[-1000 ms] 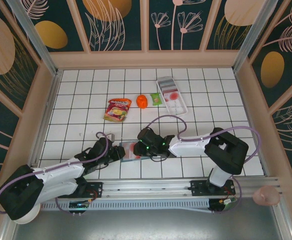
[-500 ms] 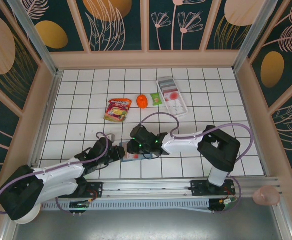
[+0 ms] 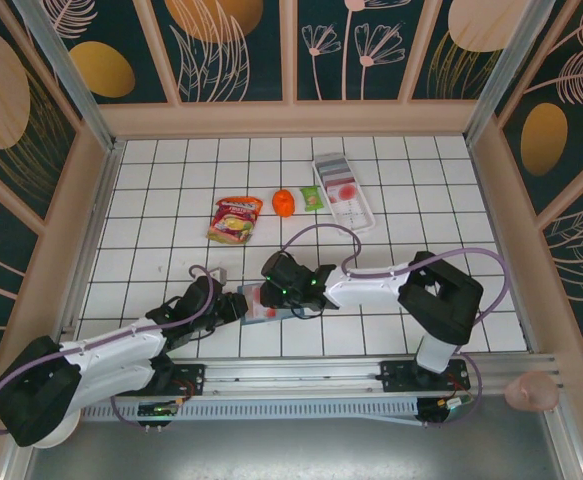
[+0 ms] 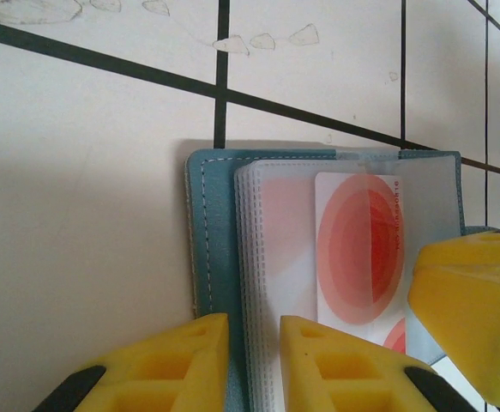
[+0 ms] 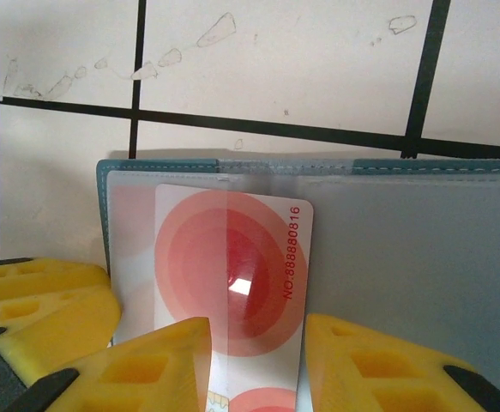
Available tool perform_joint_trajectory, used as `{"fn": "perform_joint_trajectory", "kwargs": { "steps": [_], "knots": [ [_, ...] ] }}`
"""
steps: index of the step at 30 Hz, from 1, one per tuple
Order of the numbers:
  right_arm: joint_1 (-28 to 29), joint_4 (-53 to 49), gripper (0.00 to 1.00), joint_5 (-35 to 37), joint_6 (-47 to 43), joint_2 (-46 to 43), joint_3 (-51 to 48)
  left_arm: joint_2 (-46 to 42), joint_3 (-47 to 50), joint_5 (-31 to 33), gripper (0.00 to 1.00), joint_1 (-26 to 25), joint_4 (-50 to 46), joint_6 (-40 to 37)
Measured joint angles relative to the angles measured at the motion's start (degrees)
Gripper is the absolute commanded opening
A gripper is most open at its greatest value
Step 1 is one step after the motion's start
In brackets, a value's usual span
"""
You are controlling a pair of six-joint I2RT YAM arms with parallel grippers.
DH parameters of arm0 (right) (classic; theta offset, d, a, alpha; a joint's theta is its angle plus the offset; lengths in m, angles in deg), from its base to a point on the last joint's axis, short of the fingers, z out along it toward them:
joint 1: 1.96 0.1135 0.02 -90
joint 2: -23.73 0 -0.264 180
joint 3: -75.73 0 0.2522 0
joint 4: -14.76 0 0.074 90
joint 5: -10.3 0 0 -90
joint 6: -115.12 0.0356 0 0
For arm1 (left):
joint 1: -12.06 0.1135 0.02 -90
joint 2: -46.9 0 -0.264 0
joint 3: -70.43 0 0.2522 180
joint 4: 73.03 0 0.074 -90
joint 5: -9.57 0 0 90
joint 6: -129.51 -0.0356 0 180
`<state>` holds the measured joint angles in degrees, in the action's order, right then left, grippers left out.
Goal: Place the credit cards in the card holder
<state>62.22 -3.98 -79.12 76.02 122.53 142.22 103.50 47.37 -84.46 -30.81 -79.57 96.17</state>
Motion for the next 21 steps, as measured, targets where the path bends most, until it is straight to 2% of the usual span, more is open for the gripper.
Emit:
{"fn": "perform_joint_trajectory", "kwargs": {
  "steps": [12, 21],
  "knots": [
    [0.4, -0.2, 0.33, 0.0, 0.0, 2.2, 1.3, 0.8, 0.0, 0.0, 0.24, 0.0, 0.3, 0.0],
    [1.9, -2.8, 0.30, 1.0, -0.1, 5.3, 6.2, 1.0, 0.0, 0.1, 0.23, 0.0, 0.7, 0.0]
  ]
}}
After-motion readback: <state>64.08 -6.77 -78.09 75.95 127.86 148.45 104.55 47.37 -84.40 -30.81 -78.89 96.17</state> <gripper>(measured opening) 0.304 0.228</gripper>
